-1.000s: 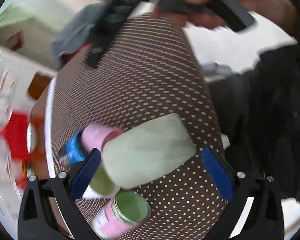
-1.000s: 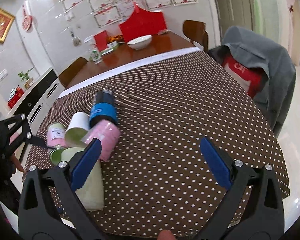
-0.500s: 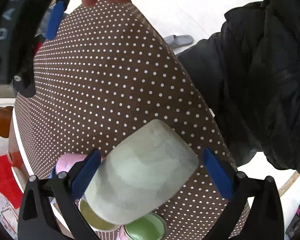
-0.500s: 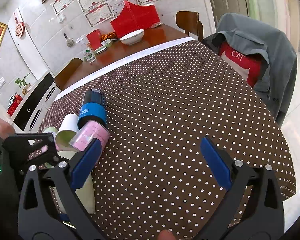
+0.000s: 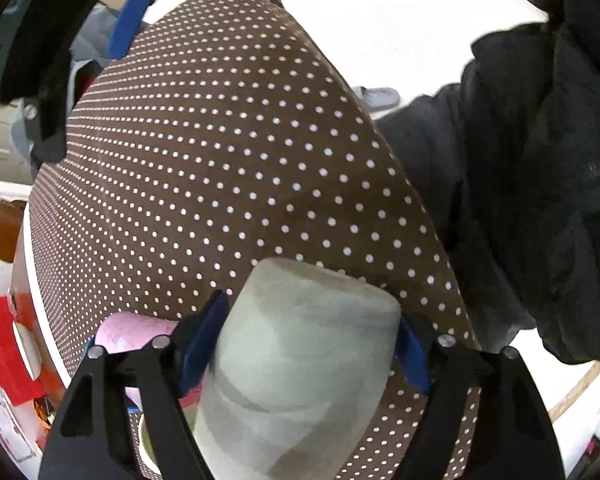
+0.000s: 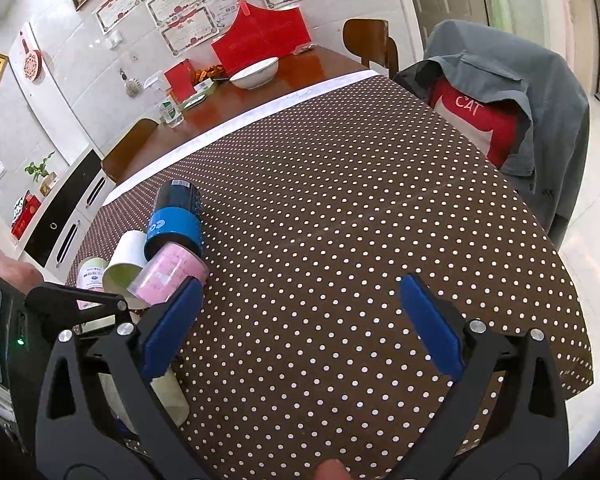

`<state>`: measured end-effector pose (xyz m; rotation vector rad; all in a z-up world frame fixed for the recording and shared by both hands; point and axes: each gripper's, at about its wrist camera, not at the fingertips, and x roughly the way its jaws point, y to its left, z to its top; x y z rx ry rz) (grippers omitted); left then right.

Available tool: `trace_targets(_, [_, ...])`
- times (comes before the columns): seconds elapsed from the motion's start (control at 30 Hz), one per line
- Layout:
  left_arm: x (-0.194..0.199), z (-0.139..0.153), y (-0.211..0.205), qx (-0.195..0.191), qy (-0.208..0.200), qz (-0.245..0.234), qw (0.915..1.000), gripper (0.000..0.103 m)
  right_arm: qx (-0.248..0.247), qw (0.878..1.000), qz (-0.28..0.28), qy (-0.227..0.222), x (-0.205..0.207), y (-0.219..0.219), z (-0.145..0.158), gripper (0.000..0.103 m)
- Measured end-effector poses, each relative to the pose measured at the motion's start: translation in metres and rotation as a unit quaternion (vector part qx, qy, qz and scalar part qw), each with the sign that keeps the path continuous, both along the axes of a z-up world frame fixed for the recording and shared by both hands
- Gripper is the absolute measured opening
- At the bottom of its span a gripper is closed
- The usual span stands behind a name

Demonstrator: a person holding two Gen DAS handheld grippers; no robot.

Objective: Flip cup upside down
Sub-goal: 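Rotate the left tool to turn the mug rim-down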

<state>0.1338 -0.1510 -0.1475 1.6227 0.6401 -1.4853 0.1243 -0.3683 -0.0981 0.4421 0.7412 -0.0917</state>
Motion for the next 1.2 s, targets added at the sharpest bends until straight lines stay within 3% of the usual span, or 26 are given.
trace_targets(0.17, [0.009, 0.012, -0.003, -0.021, 0.005, 0.041, 0.9989, 0.072, 0.004, 1.000, -0.007, -0.004, -0.007, -0.006, 0.000, 0.097])
trace_targets(0.37, [0.015, 0.011, -0.011, -0.010, -0.006, 0.096, 0.9953, 0.072, 0.012, 1.000, -0.009, -0.010, -0.015, -0.011, 0.001, 0.097])
trace_targets(0.57, [0.020, 0.009, -0.017, 0.001, -0.019, 0.096, 0.9952, 0.072, 0.017, 1.000, -0.008, -0.015, -0.022, -0.012, 0.002, 0.097])
trace_targets(0.8, [0.019, 0.017, -0.029, -0.047, 0.012, 0.148, 0.9878, 0.069, 0.023, 0.999, -0.016, -0.021, -0.032, -0.018, 0.003, 0.097])
trace_targets(0.93, [0.025, 0.032, -0.025, -0.101, 0.029, 0.191, 0.9759, 0.069, 0.023, 0.999, -0.015, -0.023, -0.035, -0.018, 0.004, 0.097])
trace_targets(1.07, [0.027, 0.043, -0.017, -0.159, 0.041, 0.245, 0.9554, 0.069, 0.021, 0.999, -0.010, -0.026, -0.036, -0.013, 0.007, 0.097])
trace_targets(1.2, [0.031, 0.057, -0.002, -0.226, 0.046, 0.305, 0.9241, 0.069, 0.012, 0.999, 0.002, -0.032, -0.037, -0.005, 0.012, 0.097])
